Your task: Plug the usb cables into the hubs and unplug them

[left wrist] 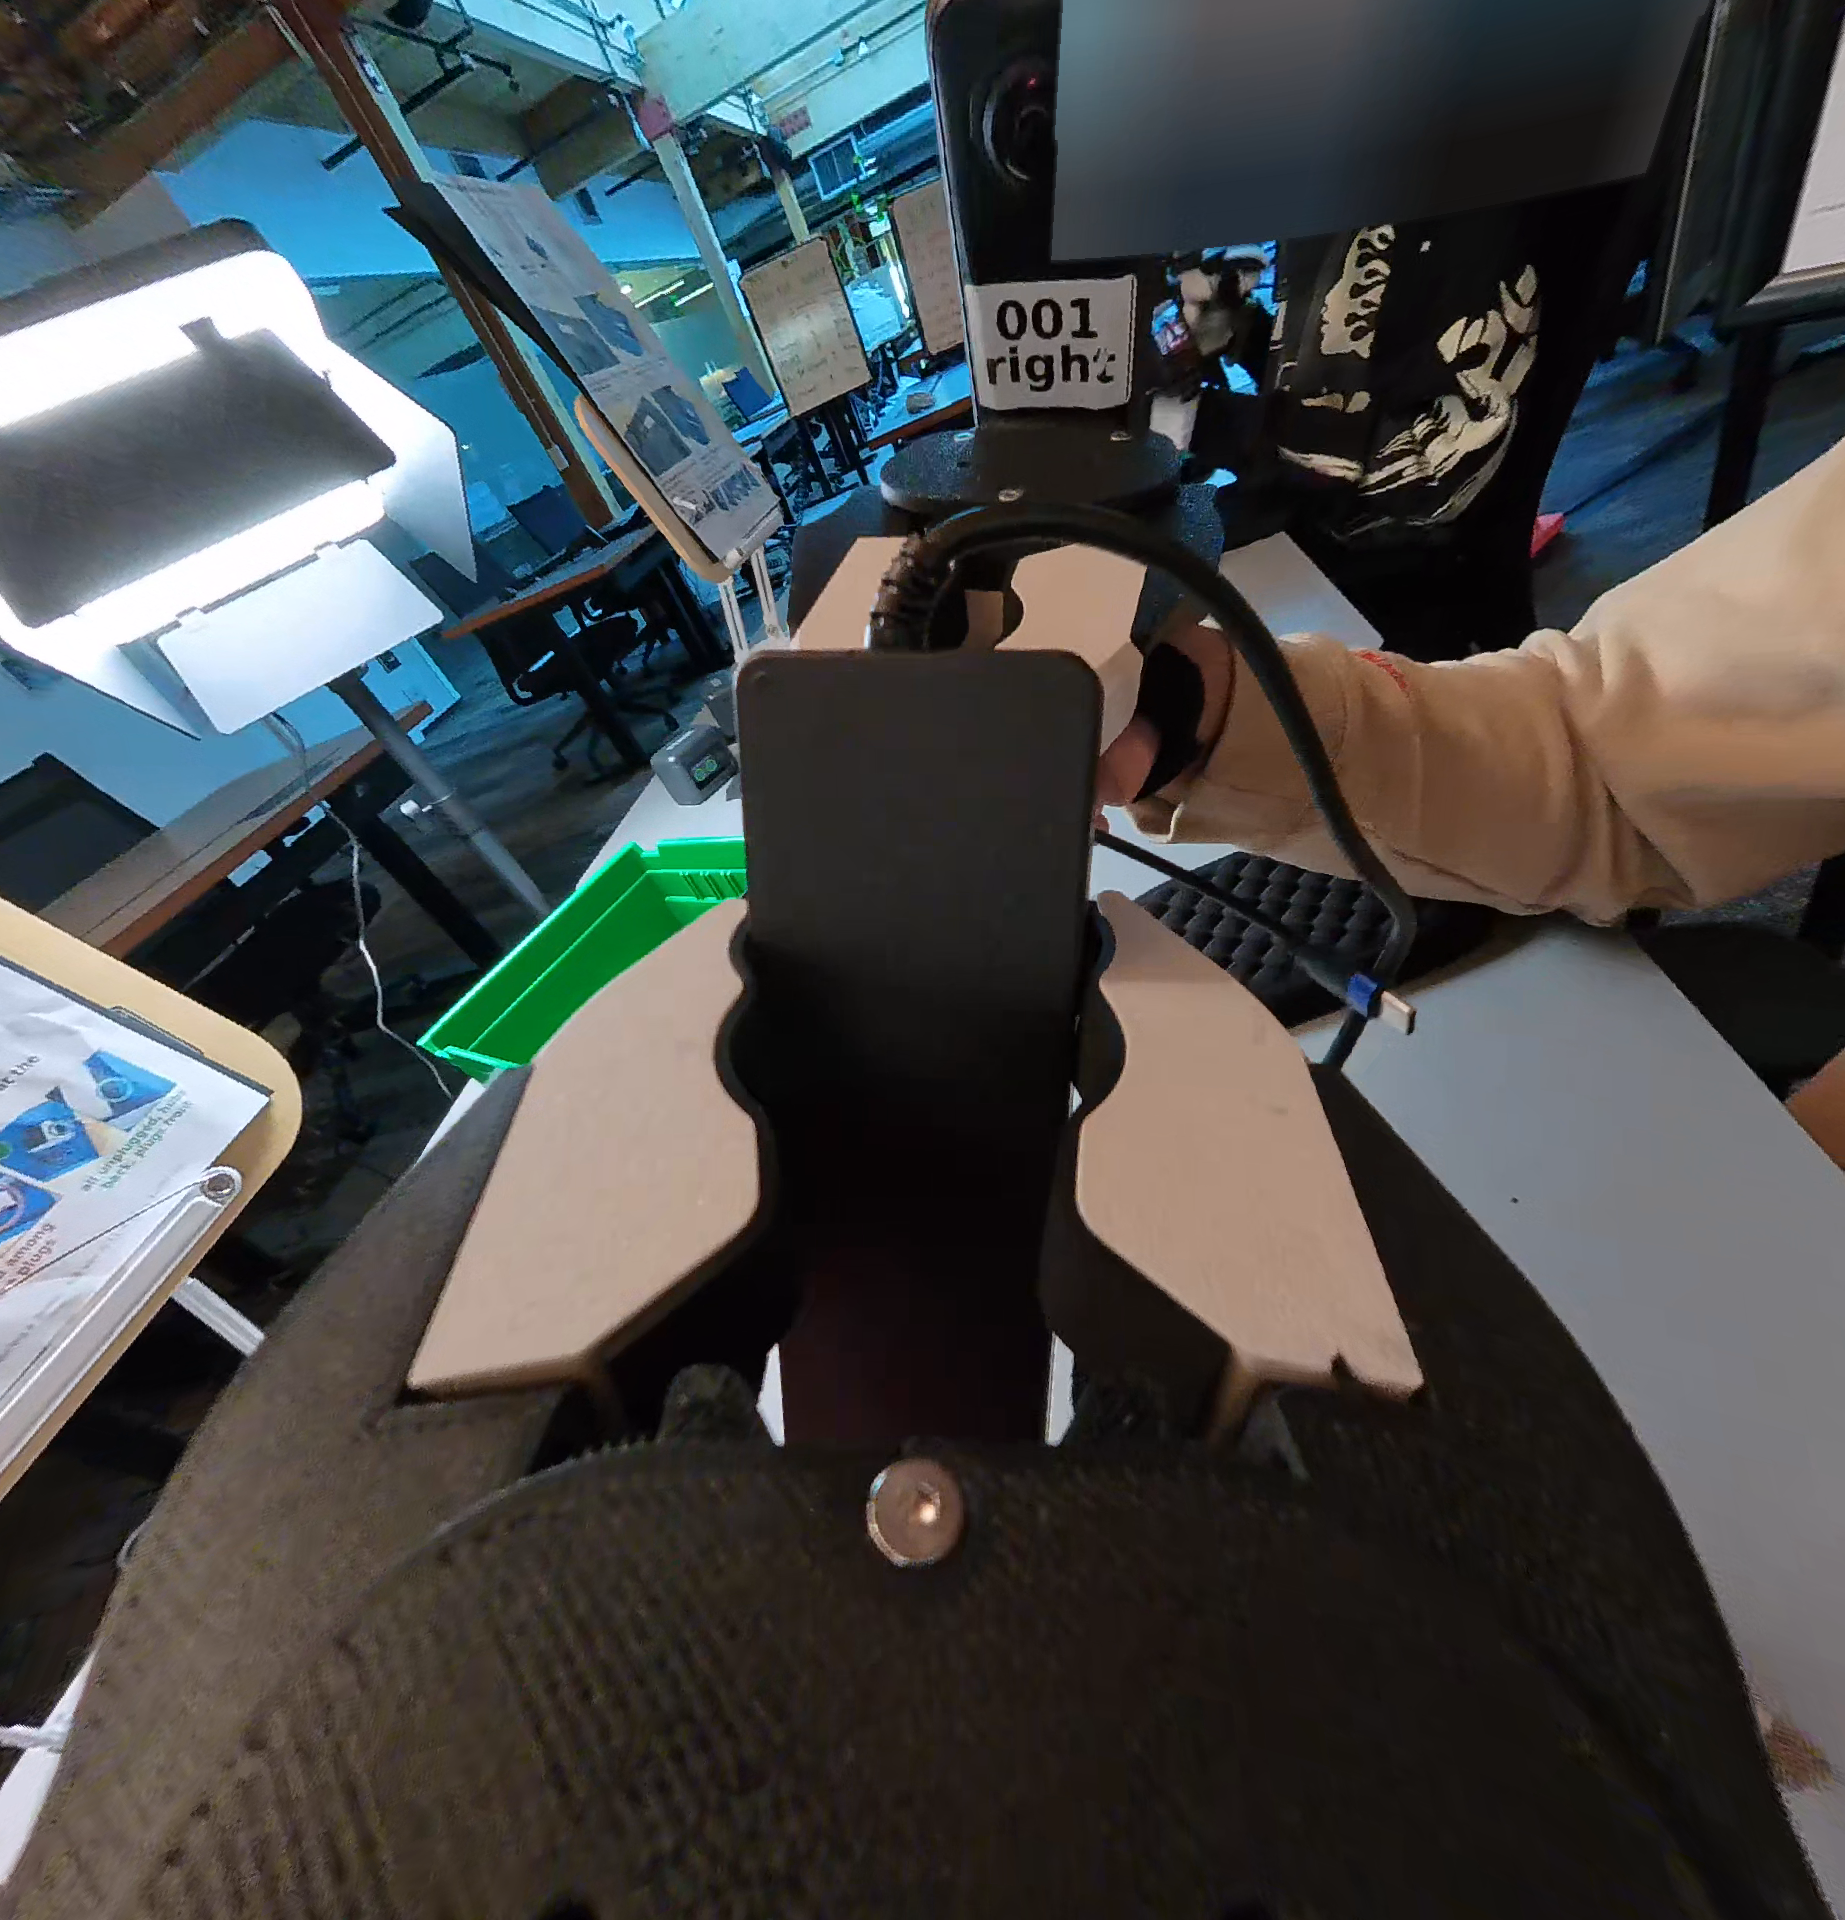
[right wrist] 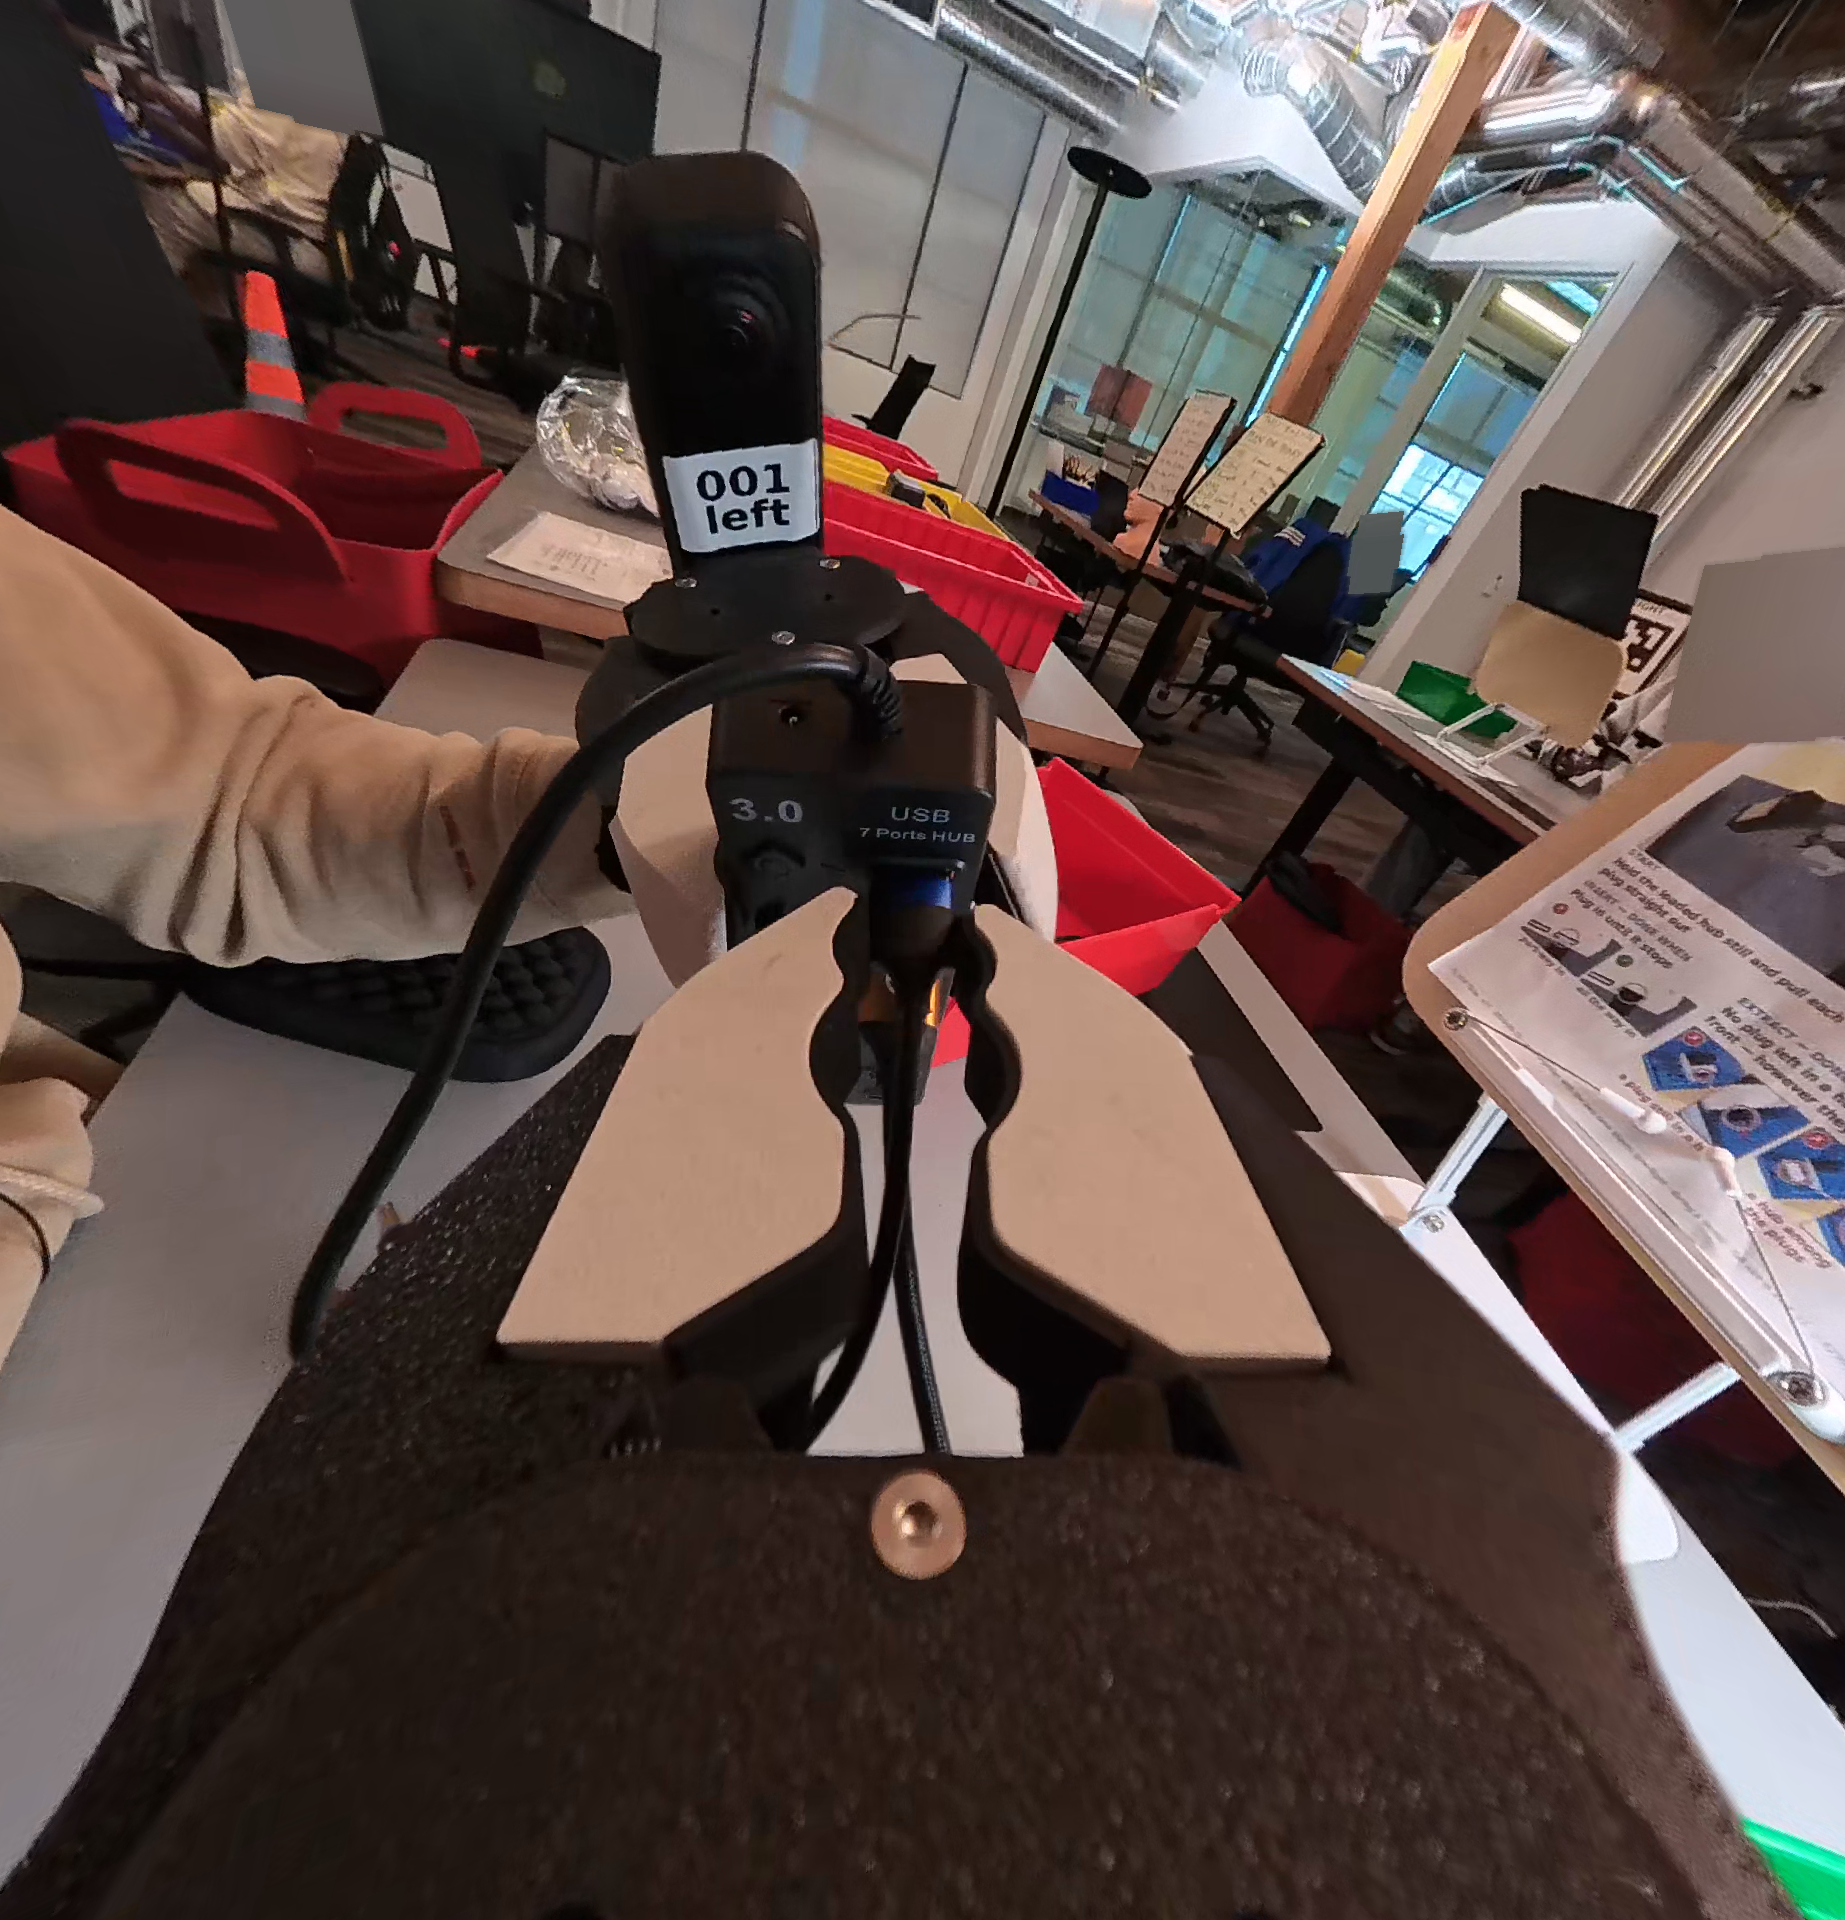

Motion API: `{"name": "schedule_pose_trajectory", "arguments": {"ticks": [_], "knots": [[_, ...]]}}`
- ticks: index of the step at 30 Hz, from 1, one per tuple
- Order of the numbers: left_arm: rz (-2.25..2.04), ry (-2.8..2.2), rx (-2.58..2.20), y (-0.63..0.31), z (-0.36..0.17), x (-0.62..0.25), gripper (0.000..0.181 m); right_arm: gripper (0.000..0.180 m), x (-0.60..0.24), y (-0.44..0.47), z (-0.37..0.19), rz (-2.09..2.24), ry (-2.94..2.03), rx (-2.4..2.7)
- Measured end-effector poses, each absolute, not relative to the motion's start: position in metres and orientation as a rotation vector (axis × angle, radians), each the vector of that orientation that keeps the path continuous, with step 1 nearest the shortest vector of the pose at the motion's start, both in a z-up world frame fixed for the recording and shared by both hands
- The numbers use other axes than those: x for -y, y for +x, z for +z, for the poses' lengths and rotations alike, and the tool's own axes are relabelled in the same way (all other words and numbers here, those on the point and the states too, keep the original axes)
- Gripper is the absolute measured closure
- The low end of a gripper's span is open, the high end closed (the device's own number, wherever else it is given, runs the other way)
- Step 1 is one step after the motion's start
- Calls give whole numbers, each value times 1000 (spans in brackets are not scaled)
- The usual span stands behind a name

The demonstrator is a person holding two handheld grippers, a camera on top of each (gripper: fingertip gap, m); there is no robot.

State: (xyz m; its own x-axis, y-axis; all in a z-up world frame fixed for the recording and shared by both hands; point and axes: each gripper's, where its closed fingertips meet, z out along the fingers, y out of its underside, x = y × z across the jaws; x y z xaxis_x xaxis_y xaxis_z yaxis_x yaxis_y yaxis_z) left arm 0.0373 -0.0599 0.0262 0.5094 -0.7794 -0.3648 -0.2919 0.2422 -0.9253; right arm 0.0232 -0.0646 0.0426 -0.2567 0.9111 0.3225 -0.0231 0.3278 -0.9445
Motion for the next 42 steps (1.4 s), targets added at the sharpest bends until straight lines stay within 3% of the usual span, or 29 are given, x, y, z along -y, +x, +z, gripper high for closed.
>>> {"name": "schedule_pose_trajectory", "arguments": {"ticks": [1, 21, 25, 30, 38, 42], "knots": [[-423, -1335, -1044, 36, 26, 59, 124, 164, 64, 23, 42, 1130, -831, 1545], [-377, -1330, -1004, 28, 29, 49, 124, 164, 54, 17, 41, 1311, -683, 1413], [-504, -1134, -742, -49, 103, 77, 124, 164, -1, 48, 44, 1316, -775, 1283], [-402, -1127, -703, -81, 127, 96, 123, 164, 7, 53, 75, 1322, -732, 1249], [-363, -1219, -640, -97, 121, 83, 124, 164, -50, 53, 76, 1018, -973, 1324], [-366, -1214, -646, -99, 123, 88, 123, 164, -114, 47, 45, 743, -1208, 1503]]}}
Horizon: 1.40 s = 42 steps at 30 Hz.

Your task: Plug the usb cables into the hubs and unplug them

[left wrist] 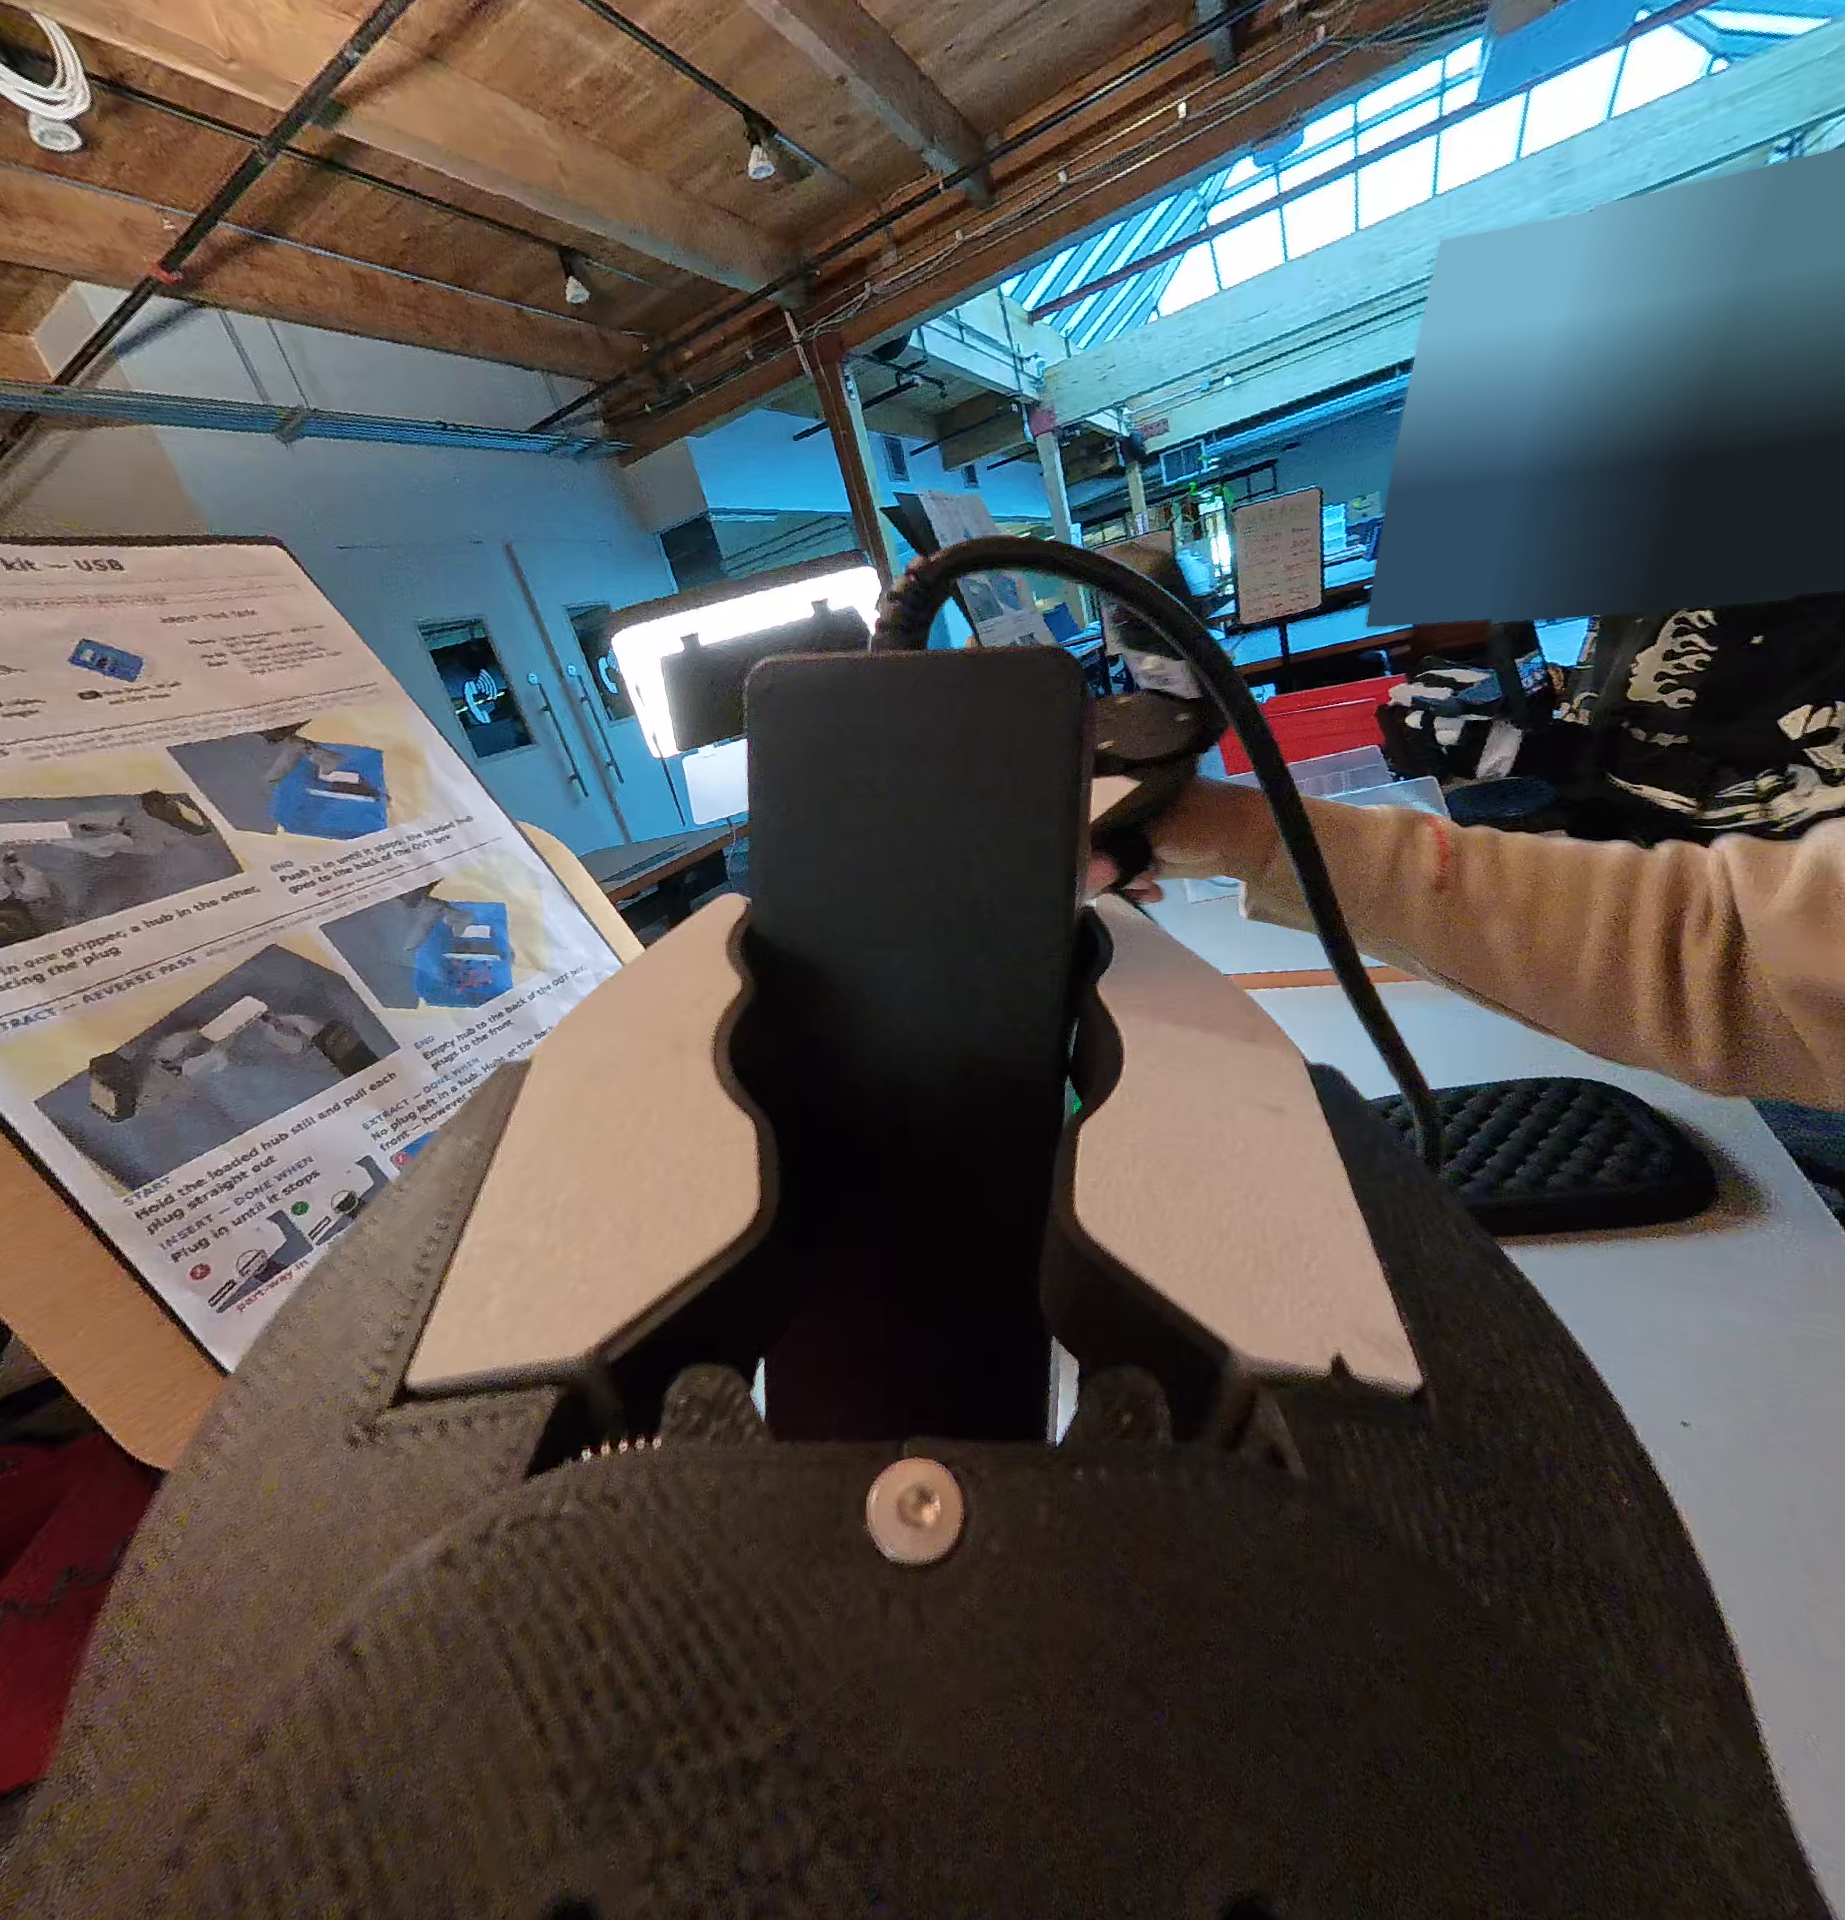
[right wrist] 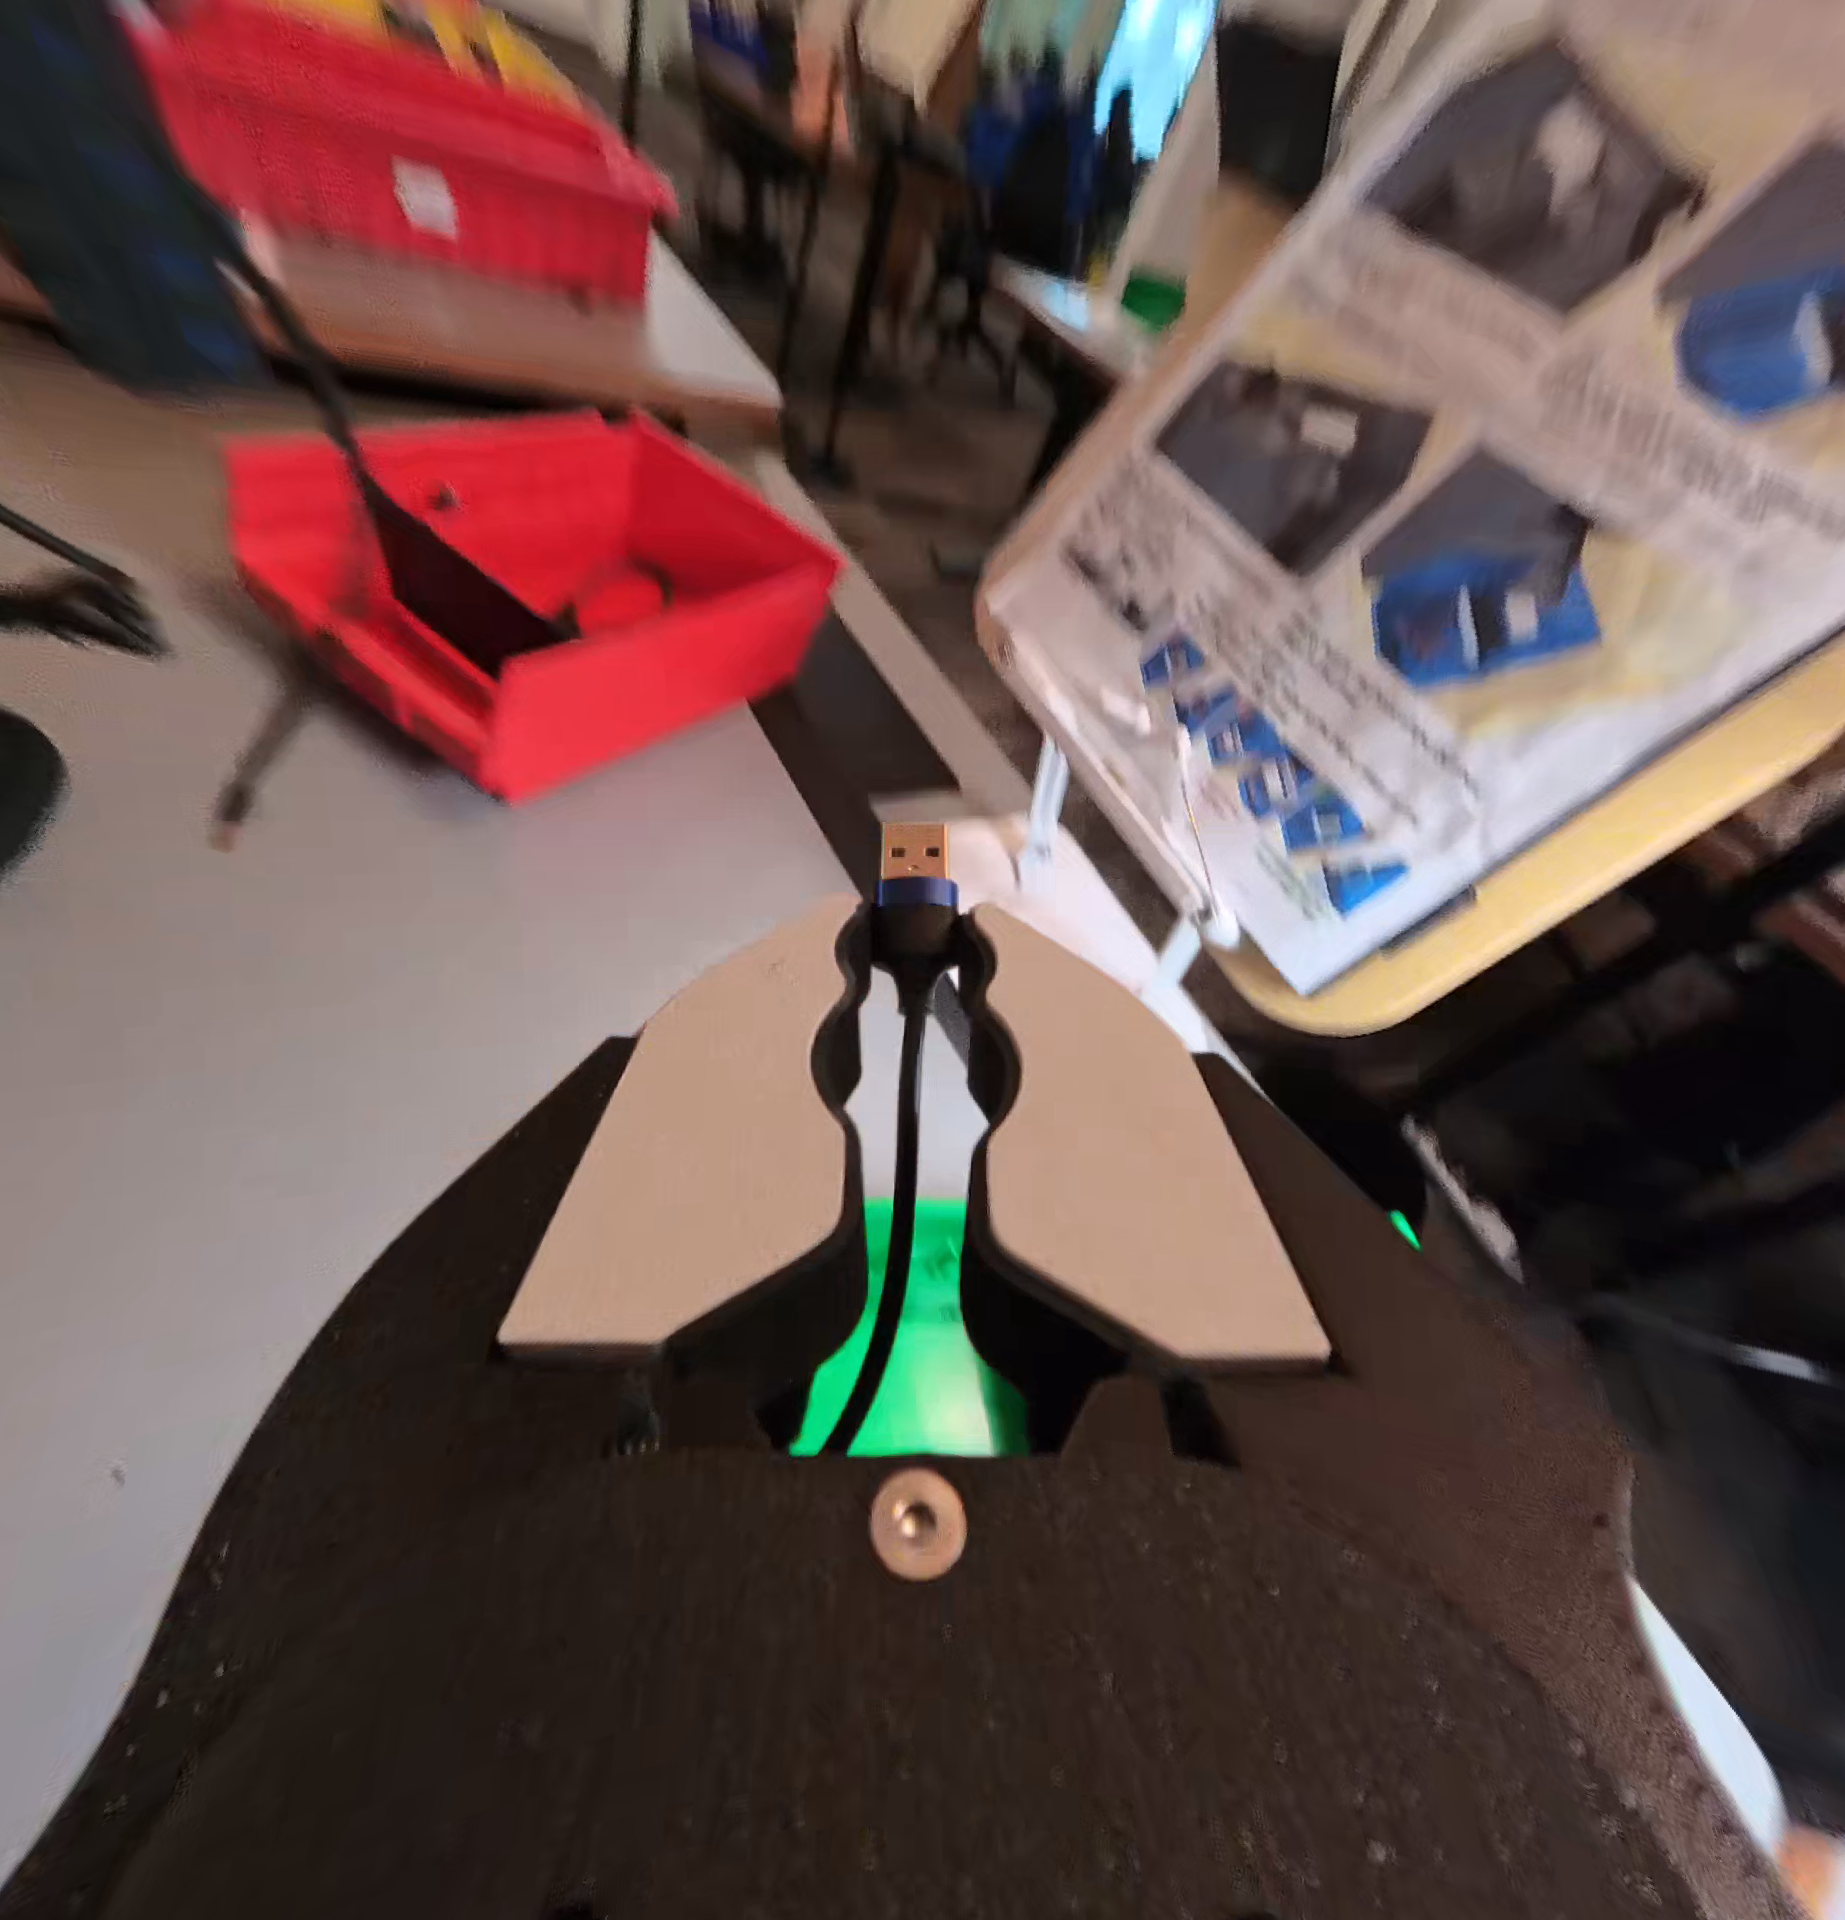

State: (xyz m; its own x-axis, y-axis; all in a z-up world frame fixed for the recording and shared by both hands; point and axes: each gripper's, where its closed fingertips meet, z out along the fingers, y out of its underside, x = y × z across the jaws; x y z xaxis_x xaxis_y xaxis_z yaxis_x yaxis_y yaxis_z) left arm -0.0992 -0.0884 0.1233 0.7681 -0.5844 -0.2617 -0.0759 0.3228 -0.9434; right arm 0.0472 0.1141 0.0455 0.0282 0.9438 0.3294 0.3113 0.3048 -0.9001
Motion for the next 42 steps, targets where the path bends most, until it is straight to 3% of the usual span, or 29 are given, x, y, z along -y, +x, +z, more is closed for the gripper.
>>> {"name": "schedule_pose_trajectory", "arguments": {"ticks": [10, 18, 22, 26, 33, 37, 42], "knots": [[-357, -1192, -658, -99, 131, 99, 124, 164, -216, 86, -108, 298, -1739, 1824], [-356, -1201, -692, -86, 127, 98, 123, 163, -238, 103, -170, 61, -1911, 1901], [-346, -1215, -706, -80, 123, 95, 123, 149, -244, 95, -138, 119, -1868, 1806], [-359, -1230, -703, -78, 118, 88, 124, 146, -227, 69, -56, 282, -1681, 1693], [-467, -1221, -694, -68, 109, 78, 124, 145, -86, 5, 99, 881, -1119, 1486], [-533, -1193, -720, -56, 103, 75, 123, 145, 4, -13, 115, 1109, -895, 1479], [-492, -1181, -792, -38, 89, 70, 123, 143, 62, -31, 85, 1192, -811, 1544]]}}
